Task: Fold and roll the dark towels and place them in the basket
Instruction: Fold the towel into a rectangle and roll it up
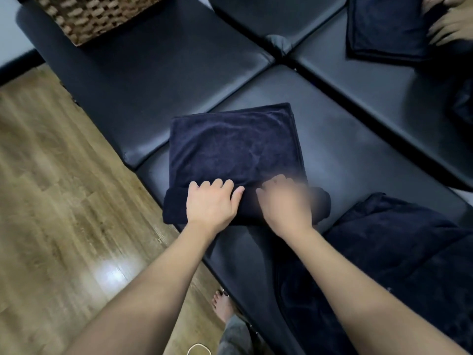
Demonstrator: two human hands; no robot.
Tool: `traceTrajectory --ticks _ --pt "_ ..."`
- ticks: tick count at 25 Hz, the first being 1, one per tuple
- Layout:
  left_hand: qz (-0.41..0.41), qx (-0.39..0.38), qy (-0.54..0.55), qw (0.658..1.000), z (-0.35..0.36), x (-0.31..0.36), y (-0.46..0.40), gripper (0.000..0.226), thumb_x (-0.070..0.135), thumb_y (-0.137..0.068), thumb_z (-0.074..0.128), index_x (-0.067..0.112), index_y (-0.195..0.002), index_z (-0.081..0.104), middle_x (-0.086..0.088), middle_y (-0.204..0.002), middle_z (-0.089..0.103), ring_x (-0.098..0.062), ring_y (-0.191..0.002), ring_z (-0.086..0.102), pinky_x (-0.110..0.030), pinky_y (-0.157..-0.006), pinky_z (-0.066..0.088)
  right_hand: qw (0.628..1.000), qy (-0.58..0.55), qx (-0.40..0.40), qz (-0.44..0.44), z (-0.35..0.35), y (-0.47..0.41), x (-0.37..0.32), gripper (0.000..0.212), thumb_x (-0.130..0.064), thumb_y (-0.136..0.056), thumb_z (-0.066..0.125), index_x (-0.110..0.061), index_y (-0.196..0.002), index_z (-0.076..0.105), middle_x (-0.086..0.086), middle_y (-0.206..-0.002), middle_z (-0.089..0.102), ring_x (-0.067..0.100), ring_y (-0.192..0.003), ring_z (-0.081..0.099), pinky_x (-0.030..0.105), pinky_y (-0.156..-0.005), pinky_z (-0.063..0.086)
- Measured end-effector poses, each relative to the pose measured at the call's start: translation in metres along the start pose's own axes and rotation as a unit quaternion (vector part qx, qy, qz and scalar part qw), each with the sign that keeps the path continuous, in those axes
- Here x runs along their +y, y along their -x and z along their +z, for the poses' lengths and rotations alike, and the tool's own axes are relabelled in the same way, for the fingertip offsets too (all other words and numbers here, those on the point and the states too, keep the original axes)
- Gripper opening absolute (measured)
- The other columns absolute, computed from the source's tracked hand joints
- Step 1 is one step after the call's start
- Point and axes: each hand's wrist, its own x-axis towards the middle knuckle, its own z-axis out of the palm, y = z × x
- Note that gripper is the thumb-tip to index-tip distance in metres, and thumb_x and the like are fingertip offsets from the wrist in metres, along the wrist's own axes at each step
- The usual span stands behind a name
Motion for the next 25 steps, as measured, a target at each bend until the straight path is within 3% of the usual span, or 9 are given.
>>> traceTrajectory --ticks 3,5,8,12,15,17,19,22,25 --pt "0.013 -0.061 0.020 0.998 -0.007 -0.003 -0.022 0.052 0.052 -0.104 0.012 0.026 -0.089 0.054 0.001 -0.088 0.070 -0.028 -0.077 0.063 -0.041 -0.073 0.033 0.998 -0.023 0.050 0.028 0.010 0.025 -0.013 0.050 -0.049 -0.099 0.043 -0.014 -0.129 0.063 0.007 -0.129 0.062 0.034 -0.124 0.055 0.054 -0.110 0.032" --pt "0.007 -0.105 0.047 0.993 -0.011 -0.004 -0.030 0.051 0.052 -0.105 0.013 0.026 -0.088 0.054 -0.002 -0.088 0.071 -0.029 -0.075 0.060 -0.039 -0.072 0.034 0.997 0.000 0.072 0.023 0.017 0.031 -0.015 0.053 -0.049 -0.100 0.044 -0.013 -0.135 0.060 0.008 -0.133 0.062 0.037 -0.129 0.052 0.055 -0.112 0.029" --pt "-0.005 -0.126 0.063 0.990 -0.012 -0.002 -0.022 0.055 0.053 -0.105 0.013 0.025 -0.092 0.058 -0.002 -0.088 0.071 -0.030 -0.080 0.063 -0.039 -0.073 0.037 0.995 0.040 0.089 -0.035 0.020 0.019 -0.002 0.048 -0.048 -0.103 0.037 -0.014 -0.123 0.065 0.006 -0.112 0.066 0.033 -0.103 0.060 0.052 -0.099 0.038" --pt "-0.041 -0.015 0.049 0.998 0.001 0.006 0.011 0.050 0.052 -0.104 0.018 0.023 -0.086 0.055 0.003 -0.084 0.064 -0.025 -0.075 0.060 -0.040 -0.071 0.037 0.990 0.053 0.101 -0.080 0.015 -0.009 0.002 0.045 -0.040 -0.106 0.031 -0.015 -0.086 0.062 0.003 -0.077 0.061 0.030 -0.072 0.053 0.046 -0.077 0.038" --pt "-0.047 0.086 0.059 0.993 0.018 0.014 0.042 0.043 0.049 -0.101 0.037 0.021 -0.111 0.066 0.003 -0.105 0.064 -0.024 -0.092 0.058 -0.043 -0.078 0.039 0.992 0.069 0.060 -0.085 0.008 -0.019 -0.002 0.045 -0.039 -0.105 0.031 -0.015 -0.079 0.059 0.002 -0.069 0.063 0.029 -0.065 0.054 0.044 -0.076 0.035" --pt "-0.032 0.098 0.050 0.993 0.026 0.019 0.055 0.048 0.049 -0.099 0.043 0.018 -0.131 0.061 0.001 -0.126 0.062 -0.025 -0.108 0.058 -0.048 -0.090 0.041 0.993 0.079 0.007 -0.084 -0.001 -0.028 -0.005 0.049 -0.040 -0.105 0.024 -0.016 -0.077 0.056 0.001 -0.067 0.065 0.029 -0.063 0.055 0.044 -0.077 0.034" --pt "-0.035 0.097 0.039 0.994 0.025 0.022 0.059 0.055 0.051 -0.098 0.044 0.016 -0.139 0.057 -0.001 -0.135 0.060 -0.028 -0.117 0.056 -0.053 -0.098 0.039 0.988 0.090 -0.080 -0.093 -0.012 -0.038 -0.007 0.048 -0.041 -0.106 0.016 -0.019 -0.080 0.050 0.000 -0.071 0.066 0.027 -0.065 0.054 0.044 -0.081 0.034" --pt "-0.048 0.086 0.030 0.995 0.020 0.022 0.055 0.056 0.054 -0.098 0.044 0.016 -0.136 0.059 -0.001 -0.129 0.062 -0.033 -0.118 0.056 -0.055 -0.099 0.039 0.976 0.045 -0.200 -0.076 -0.019 -0.053 -0.010 0.050 -0.042 -0.108 0.012 -0.021 -0.089 0.053 0.001 -0.087 0.069 0.026 -0.074 0.053 0.045 -0.097 0.034" --pt "-0.032 0.083 0.011 0.996 0.017 0.015 0.048 0.050 0.055 -0.098 0.041 0.018 -0.121 0.066 -0.001 -0.108 0.064 -0.031 -0.092 0.057 -0.049 -0.086 0.041 0.957 0.018 -0.282 -0.061 -0.021 -0.059 -0.012 0.051 -0.042 -0.108 0.012 -0.022 -0.086 0.053 0.003 -0.095 0.069 0.028 -0.081 0.056 0.045 -0.096 0.035"
